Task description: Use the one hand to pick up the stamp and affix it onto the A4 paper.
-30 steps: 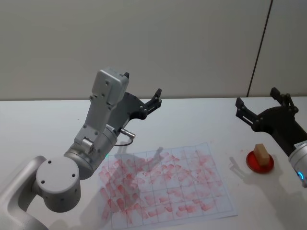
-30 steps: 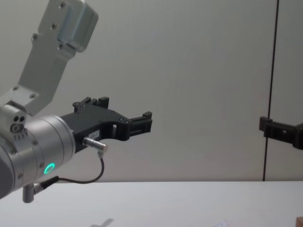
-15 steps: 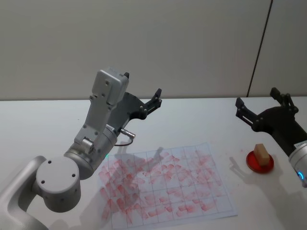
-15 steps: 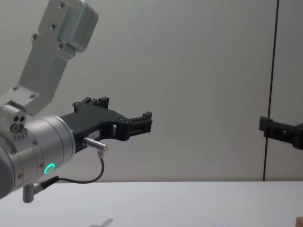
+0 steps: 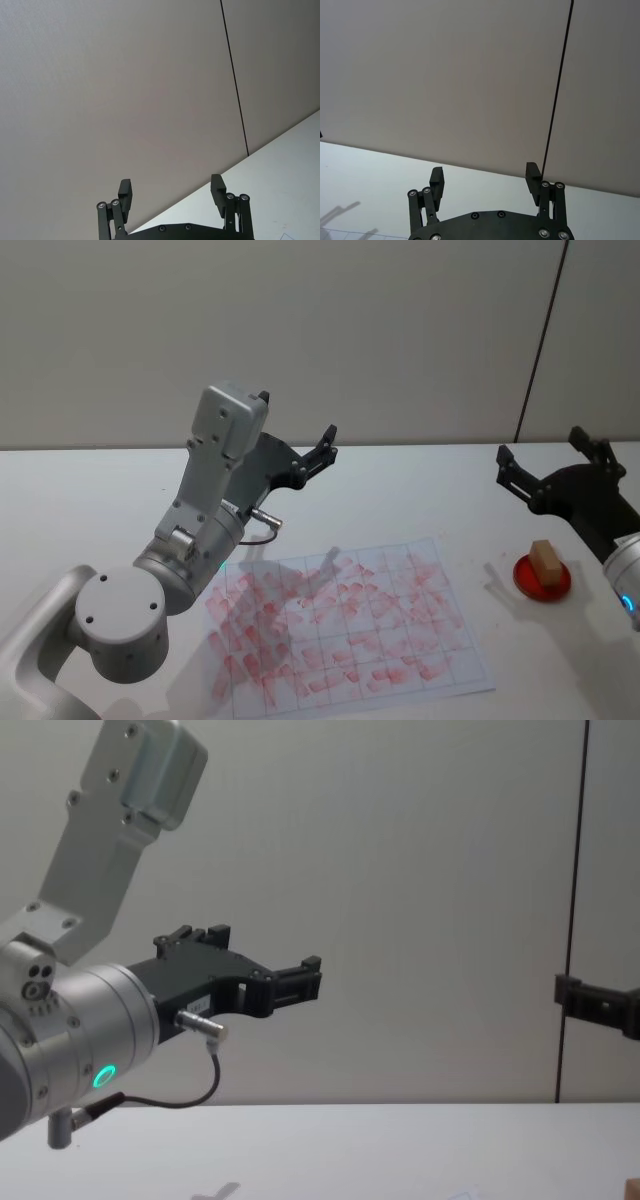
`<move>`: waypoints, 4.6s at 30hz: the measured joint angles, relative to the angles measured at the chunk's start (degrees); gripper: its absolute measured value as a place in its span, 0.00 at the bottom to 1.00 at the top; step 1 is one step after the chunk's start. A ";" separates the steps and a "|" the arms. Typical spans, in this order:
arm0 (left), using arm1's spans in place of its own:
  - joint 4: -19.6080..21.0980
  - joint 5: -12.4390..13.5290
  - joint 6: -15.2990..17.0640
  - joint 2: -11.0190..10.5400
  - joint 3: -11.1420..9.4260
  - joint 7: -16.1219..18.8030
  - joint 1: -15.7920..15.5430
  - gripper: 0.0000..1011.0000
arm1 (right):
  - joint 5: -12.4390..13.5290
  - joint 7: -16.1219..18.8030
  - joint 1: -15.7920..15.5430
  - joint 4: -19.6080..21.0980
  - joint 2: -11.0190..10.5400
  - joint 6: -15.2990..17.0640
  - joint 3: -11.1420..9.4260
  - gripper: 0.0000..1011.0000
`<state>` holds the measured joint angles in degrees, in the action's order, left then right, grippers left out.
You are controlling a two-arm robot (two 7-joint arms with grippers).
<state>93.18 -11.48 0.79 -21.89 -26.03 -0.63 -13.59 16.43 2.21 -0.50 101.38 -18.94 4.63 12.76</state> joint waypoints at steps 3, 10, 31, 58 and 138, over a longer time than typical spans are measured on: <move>0.00 0.00 0.00 0.00 0.00 0.00 0.00 0.99 | 0.05 -0.88 0.28 0.00 0.16 1.84 -0.17 0.99; 0.00 0.00 0.00 0.00 0.00 0.00 0.00 0.99 | 0.67 -2.97 1.11 -0.65 0.57 6.78 -0.68 0.99; 0.00 0.00 0.00 0.00 0.00 0.00 0.00 0.99 | 1.66 -7.71 1.09 -2.78 2.07 19.95 -0.66 0.99; 0.00 0.00 0.00 0.00 0.00 0.00 0.00 0.99 | -1.95 -7.88 1.70 -8.11 4.62 22.71 0.75 0.67; 0.00 0.00 0.00 0.00 0.00 0.01 0.00 0.99 | -13.50 0.08 14.18 -19.88 16.44 31.77 6.97 0.22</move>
<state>93.18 -11.48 0.80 -21.89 -26.02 -0.62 -13.59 2.93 2.28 13.68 81.50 -2.50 36.40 19.74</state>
